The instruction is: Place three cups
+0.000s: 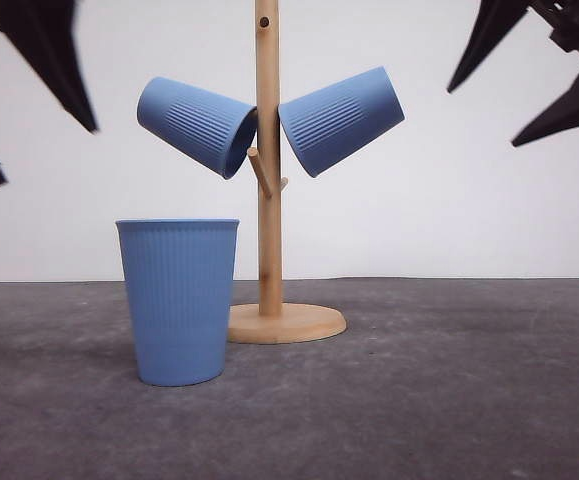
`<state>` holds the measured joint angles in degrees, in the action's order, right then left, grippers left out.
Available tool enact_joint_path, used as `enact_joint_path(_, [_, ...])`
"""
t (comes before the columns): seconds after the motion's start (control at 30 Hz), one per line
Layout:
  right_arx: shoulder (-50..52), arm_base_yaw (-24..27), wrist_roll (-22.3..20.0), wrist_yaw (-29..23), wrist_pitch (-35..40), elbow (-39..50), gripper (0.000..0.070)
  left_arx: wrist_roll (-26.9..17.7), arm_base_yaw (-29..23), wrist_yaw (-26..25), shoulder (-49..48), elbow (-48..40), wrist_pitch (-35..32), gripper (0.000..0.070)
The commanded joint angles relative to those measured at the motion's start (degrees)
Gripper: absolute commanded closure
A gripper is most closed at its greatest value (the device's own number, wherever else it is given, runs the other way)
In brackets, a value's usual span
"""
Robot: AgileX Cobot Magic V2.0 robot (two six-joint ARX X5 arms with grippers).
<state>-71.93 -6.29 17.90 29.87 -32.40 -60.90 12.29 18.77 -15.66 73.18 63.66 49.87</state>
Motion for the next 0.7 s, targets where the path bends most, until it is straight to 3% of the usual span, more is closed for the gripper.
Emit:
enact_joint_path(0.0, [0.1,-0.1,-3.5,-0.5,-0.6,-0.8,0.0162,0.8,1.5,1.5,3.4,2.0,-0.5,0.0146])
enact_joint_path(0.33, [1.7,-0.1,-5.0,-1.5,-2.1,-0.8,0.0162,2.3,6.3,2.0,17.3,3.4,-6.0,0.0172])
enact_joint_path(0.4, [2.1,-0.1,-6.4,-1.5,-3.2,-0.8,0.0162,2.3,6.8,2.0,19.0,3.4,-6.2,0.0301])
enact_joint_path(0.5, [2.8,-0.1,-9.7,-1.5,-5.7,-0.8,0.0162,2.3,7.2,1.9,20.0,3.4,-6.2,0.0609])
enact_joint_path(0.53, [3.2,-0.1,-11.0,-1.4,-6.6,-0.8,0.0162,2.3,7.2,1.9,20.0,3.4,-6.2,0.0666])
enact_joint_path(0.57, [3.5,-0.1,-12.2,-1.4,-7.4,-0.8,0.0162,2.2,7.2,1.7,19.9,3.4,-6.3,0.0700])
enact_joint_path(0.67, [4.8,-0.3,-16.2,-1.2,-10.3,-0.8,0.0162,1.9,7.1,-0.2,19.7,3.5,-6.1,0.0700])
